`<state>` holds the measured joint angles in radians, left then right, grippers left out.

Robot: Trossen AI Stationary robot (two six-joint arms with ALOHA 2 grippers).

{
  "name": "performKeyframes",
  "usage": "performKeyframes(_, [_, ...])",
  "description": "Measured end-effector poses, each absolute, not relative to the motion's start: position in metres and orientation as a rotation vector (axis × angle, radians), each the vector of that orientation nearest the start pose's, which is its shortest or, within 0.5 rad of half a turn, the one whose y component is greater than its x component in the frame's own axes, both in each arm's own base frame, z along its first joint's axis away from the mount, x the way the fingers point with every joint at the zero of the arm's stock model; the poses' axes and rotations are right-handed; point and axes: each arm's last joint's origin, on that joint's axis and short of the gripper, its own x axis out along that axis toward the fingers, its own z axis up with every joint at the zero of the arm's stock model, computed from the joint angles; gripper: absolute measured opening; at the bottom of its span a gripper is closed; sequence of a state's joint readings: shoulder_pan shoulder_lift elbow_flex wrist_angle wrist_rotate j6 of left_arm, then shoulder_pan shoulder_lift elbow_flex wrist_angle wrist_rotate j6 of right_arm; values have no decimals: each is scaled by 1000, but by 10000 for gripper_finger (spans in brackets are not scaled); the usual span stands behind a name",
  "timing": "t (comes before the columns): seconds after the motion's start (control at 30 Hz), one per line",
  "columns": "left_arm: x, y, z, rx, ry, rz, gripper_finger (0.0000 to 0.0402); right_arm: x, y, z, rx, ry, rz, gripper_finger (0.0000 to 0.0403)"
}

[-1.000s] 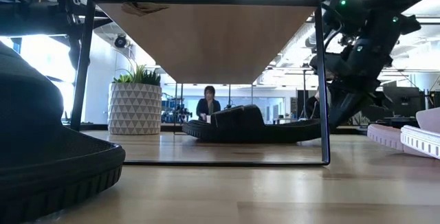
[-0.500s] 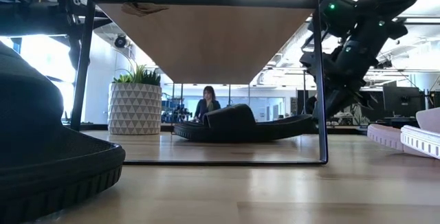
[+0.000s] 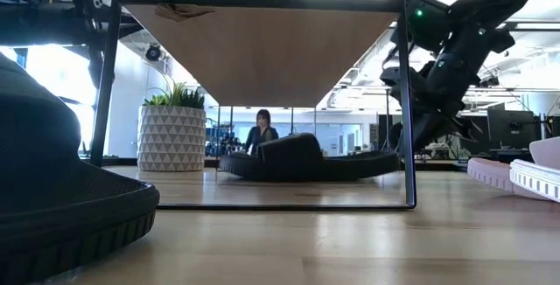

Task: Pick and place slides into the shelf
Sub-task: Move the top black slide under the shelf

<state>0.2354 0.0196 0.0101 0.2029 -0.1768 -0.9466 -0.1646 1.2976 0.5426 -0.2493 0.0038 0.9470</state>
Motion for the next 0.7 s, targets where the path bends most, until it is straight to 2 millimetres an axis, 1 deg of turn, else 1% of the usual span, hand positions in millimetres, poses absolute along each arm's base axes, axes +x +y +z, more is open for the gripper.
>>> performKeyframes(0.1, [92,27,184,-925,-365,291,3,215,-36,154,963,850,-632,0])
performKeyframes(0.23, [93,27,183,-928,-350,289,3,209,-36,163,954,806,-676,0])
performKeyframes(0.4, [93,27,183,-928,-338,269,3,187,-37,171,920,795,-878,0])
performKeyframes(0.47, [93,26,183,-926,-333,262,3,185,-38,172,906,785,-906,0])
performKeyframes(0.57, [93,26,181,-914,-313,257,3,192,-43,170,859,794,-837,0])
performKeyframes(0.7, [94,25,180,-886,-284,241,3,200,-50,168,731,802,-711,0])
